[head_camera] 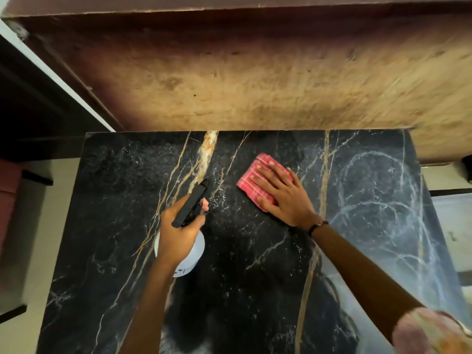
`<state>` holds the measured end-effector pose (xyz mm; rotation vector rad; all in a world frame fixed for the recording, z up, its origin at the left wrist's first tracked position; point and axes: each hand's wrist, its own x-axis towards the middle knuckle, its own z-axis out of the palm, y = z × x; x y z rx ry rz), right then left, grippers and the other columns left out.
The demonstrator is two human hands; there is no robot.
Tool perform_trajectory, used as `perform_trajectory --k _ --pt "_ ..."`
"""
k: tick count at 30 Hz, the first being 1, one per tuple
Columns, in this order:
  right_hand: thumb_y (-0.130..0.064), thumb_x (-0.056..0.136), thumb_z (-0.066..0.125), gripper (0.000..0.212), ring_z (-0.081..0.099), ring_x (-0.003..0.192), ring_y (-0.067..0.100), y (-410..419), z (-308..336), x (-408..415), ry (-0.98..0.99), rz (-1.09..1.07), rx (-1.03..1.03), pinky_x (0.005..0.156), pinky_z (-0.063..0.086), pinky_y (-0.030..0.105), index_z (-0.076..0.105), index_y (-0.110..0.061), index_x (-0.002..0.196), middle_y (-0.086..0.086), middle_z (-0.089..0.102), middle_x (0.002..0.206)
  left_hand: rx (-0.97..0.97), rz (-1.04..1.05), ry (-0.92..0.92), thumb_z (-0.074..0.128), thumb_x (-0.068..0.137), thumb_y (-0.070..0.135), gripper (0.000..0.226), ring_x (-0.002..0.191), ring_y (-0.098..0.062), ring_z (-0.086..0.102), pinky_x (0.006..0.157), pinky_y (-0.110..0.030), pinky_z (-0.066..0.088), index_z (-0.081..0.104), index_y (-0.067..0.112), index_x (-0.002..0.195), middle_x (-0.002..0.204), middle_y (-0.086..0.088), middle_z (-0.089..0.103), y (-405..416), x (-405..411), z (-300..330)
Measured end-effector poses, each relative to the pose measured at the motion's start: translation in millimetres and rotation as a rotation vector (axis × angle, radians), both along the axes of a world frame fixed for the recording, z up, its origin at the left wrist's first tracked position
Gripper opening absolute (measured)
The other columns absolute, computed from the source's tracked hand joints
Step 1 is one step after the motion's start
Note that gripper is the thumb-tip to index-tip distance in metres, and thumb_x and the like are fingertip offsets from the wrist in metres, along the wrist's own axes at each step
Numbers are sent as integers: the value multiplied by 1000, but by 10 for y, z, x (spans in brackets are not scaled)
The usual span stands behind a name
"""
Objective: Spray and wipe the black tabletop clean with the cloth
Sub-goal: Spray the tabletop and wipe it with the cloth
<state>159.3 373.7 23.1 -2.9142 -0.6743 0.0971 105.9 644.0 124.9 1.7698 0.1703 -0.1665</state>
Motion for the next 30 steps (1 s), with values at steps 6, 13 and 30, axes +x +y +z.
perform_trajectory --k 6,13,30 --pt "-61 95 18 62 14 147 24 -903 11 434 14 -294 0 114 19 55 22 -32 150 -2 22 158 47 -6 -12 57 76 4 18 64 -2 59 64 -10 45 67 16 84 75 11 67 -248 -115 -7" --pt "-61 87 12 70 5 149 25 -218 40 778 68 -197 4 116 6 61 23 -33 151 -1 14 161 10 19 12 52 81 -19 33 51 3 55 54 -8 43 66 10 85 72 8 67 -805 -138 19" --pt "-59 92 18 66 15 147 29 -876 -9 704 32 -214 51 115 6 61 32 -28 148 2 27 157 -36 78 14 53 73 3 21 53 -1 55 54 -7 41 66 10 88 66 12 64 -1556 -157 63"
